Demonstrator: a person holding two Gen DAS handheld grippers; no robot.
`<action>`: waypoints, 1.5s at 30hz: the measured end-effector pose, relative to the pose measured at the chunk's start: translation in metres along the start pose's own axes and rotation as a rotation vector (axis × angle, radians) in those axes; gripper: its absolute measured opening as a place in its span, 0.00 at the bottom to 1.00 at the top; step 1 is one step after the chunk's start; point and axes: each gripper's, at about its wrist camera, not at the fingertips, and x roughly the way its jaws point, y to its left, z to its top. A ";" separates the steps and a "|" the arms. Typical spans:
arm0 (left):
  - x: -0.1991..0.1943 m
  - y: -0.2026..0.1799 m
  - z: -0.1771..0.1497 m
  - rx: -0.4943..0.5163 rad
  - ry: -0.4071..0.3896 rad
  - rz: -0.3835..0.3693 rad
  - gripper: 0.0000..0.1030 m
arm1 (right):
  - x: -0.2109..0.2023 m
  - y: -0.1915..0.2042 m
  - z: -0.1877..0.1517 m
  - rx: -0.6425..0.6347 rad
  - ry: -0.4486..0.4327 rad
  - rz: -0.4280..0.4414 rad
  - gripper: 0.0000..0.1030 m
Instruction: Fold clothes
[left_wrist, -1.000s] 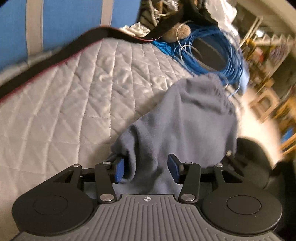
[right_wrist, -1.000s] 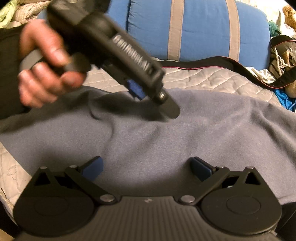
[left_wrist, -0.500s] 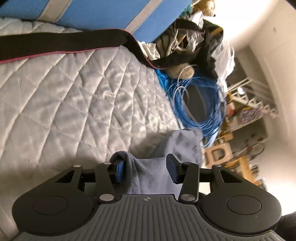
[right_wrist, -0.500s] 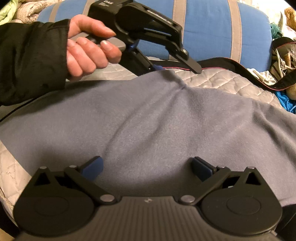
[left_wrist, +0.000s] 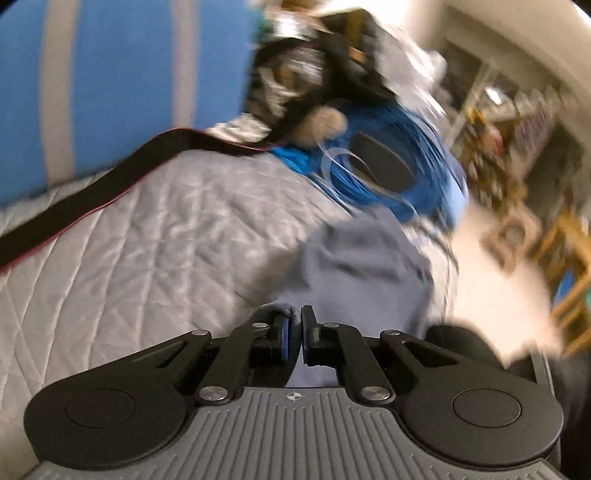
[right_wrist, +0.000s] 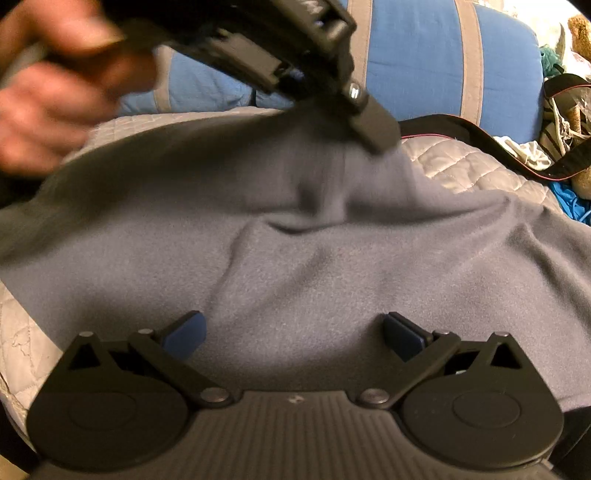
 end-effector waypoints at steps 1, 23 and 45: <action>0.000 -0.011 -0.006 0.054 0.015 0.020 0.06 | 0.000 0.000 0.000 0.000 0.000 0.000 0.99; 0.050 0.092 -0.016 -0.253 0.133 -0.306 0.41 | -0.001 -0.001 0.002 0.003 0.003 0.002 0.99; 0.108 0.178 -0.009 -0.663 0.143 -0.347 0.04 | 0.003 0.000 0.003 -0.019 0.014 -0.010 0.99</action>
